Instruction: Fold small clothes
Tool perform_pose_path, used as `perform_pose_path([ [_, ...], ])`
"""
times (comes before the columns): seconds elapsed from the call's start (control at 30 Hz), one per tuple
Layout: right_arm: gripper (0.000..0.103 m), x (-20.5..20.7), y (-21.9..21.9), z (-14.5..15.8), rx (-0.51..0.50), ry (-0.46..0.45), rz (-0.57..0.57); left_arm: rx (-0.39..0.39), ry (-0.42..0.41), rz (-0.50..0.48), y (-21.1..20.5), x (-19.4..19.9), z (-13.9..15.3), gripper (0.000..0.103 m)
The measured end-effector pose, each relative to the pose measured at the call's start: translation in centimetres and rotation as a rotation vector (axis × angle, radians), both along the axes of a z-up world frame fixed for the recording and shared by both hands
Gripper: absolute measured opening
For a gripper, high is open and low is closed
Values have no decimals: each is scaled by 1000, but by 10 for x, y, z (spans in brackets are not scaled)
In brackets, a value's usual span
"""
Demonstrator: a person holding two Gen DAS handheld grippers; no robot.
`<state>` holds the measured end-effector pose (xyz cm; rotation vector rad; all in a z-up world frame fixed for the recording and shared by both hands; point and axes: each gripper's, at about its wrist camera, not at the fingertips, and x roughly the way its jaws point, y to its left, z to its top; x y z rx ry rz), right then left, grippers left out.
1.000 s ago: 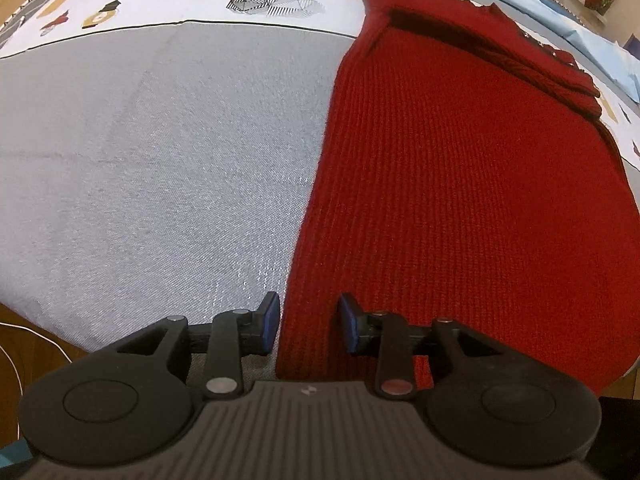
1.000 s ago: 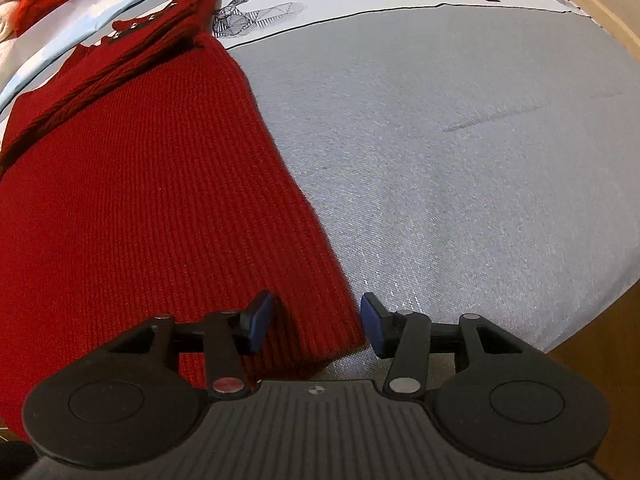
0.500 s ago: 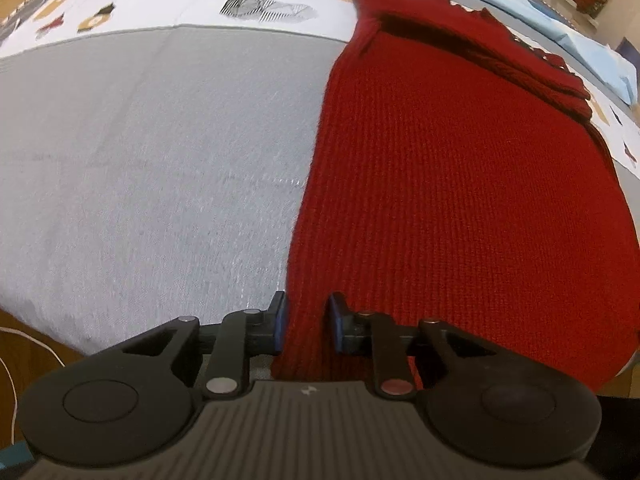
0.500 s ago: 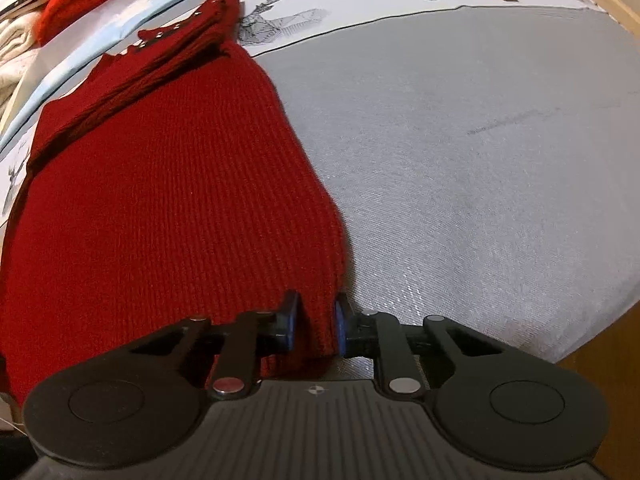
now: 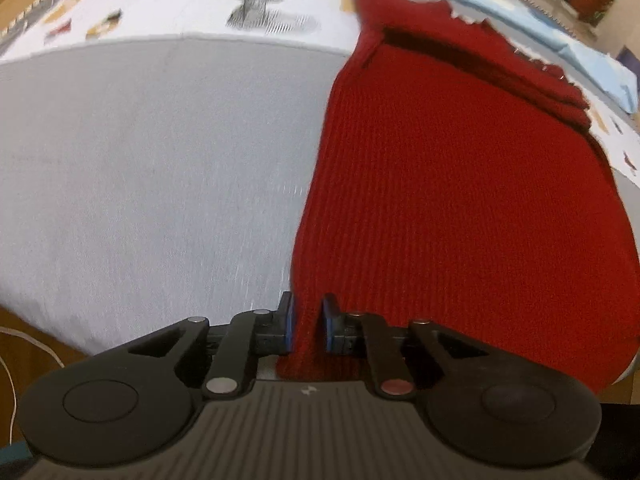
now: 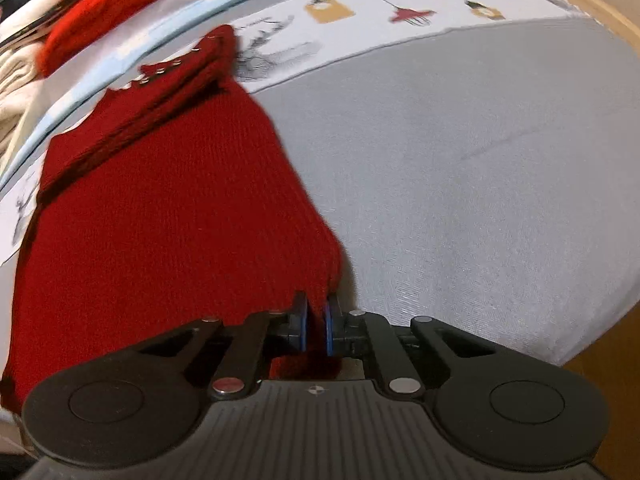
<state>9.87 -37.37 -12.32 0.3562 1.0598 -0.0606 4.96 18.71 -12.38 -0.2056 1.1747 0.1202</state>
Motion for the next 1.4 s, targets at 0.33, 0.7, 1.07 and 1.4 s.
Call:
perform_pose_path([
  [0.33, 15, 2, 12, -14, -51, 79, 39, 9, -11, -8, 0, -2, 1, 13],
  [0.7, 16, 3, 19, -14, -90, 78, 90, 47, -9, -27, -9, -5, 1, 13],
  [1.07, 9, -16, 8, 56, 95, -183, 44, -22, -265, -87, -19, -24, 81, 8],
  [1.4, 7, -71, -29, 142, 288, -413, 24, -177, -438, -83, 4, -80, 184, 5],
])
